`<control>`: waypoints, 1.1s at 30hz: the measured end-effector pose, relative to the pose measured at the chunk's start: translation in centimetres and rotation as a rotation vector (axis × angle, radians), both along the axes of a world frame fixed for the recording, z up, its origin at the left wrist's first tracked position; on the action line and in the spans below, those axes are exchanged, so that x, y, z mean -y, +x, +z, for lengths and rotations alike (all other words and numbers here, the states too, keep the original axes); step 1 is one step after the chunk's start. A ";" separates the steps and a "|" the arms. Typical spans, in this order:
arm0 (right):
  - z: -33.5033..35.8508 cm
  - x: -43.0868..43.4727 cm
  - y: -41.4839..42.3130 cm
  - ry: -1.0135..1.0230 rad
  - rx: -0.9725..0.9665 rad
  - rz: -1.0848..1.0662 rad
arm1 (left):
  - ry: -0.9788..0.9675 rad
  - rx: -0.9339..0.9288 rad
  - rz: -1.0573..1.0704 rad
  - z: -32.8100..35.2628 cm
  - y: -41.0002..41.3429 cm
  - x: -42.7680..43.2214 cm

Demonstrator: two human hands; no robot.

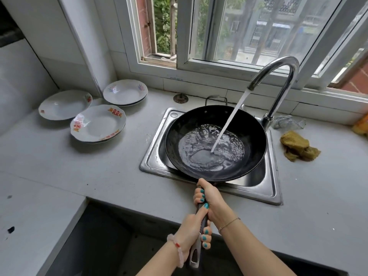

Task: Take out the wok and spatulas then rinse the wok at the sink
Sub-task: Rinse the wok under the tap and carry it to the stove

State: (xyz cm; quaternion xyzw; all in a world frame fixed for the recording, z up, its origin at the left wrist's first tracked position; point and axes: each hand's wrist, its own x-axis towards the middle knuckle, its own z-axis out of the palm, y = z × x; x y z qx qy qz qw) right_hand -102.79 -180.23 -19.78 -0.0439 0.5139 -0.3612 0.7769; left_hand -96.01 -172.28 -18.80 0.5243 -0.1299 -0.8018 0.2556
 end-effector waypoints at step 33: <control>1.3 0.0 -0.4 0.020 0.191 -0.027 | -0.108 0.121 -0.018 2.5 -0.4 0.1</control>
